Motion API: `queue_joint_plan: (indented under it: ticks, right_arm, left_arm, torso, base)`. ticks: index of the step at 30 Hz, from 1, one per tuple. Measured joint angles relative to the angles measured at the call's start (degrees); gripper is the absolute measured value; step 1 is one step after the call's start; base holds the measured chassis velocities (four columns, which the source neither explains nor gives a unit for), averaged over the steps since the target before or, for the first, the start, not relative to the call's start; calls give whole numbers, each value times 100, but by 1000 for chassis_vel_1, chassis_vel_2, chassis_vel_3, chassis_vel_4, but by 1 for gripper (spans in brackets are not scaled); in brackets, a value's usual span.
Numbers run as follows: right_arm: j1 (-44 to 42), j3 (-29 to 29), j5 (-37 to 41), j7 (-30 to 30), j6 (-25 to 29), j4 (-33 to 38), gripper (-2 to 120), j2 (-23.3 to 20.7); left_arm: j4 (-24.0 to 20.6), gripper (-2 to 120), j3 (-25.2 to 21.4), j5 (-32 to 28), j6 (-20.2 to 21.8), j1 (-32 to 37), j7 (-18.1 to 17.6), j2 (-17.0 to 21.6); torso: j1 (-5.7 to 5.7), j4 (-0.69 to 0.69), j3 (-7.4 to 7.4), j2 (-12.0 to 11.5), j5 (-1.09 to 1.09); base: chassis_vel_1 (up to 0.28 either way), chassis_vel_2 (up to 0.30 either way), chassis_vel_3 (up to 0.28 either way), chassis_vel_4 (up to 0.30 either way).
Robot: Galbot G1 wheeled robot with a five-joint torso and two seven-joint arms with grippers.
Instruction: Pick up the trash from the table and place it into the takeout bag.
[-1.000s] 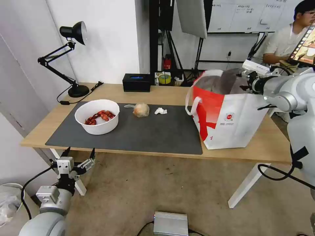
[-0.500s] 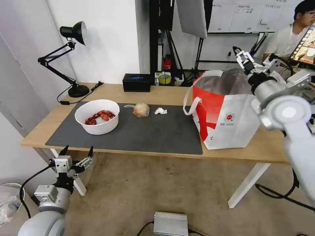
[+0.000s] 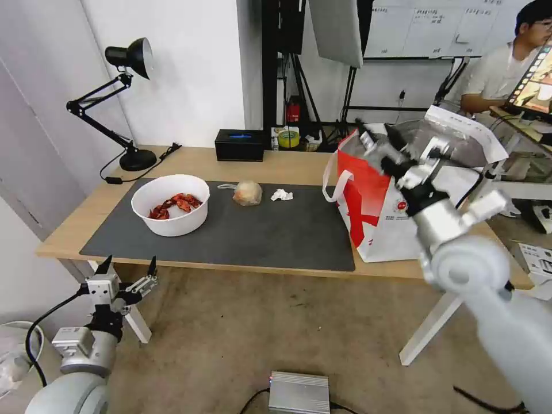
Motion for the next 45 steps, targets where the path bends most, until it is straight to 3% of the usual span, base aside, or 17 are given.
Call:
queue_joint_plan:
  ticks: [8,11,18,30,45]
  right_arm:
    - [-1203,184,-1395,-171,469,-23,100,474]
    - [-1630,330,-2110,5,697,-154,100,791]
    - [-2171,500,-2854,485,781,-189,100,1226]
    - [-2929,522,-3517,662,878,-145,100,1644]
    - [-2989,430,-3657,747,897,-115,100,1805]
  left_arm:
    - [-2,100,46,2,-124,33,31,-53]
    - [-4,100,101,3,-158,38,61,-72]
    - [-15,100,166,3,-306,56,244,-83]
    - [-27,100,374,-94,-415,15,415,2]
    - [-34,100,393,-154,-437,8,416,10]
  torso:
    - [0,-1,0,0,0]
    - [0,0,0,-1,1]
    - [0,0,1,0,0]
    - [0,-1,0,0,0]
    - [0,0,1,-1,1]
  base:
    - [0,0,0,0]
    - [0,0,0,0]
    - [0,0,0,0]
    - [0,0,0,0]
    - [0,0,0,0]
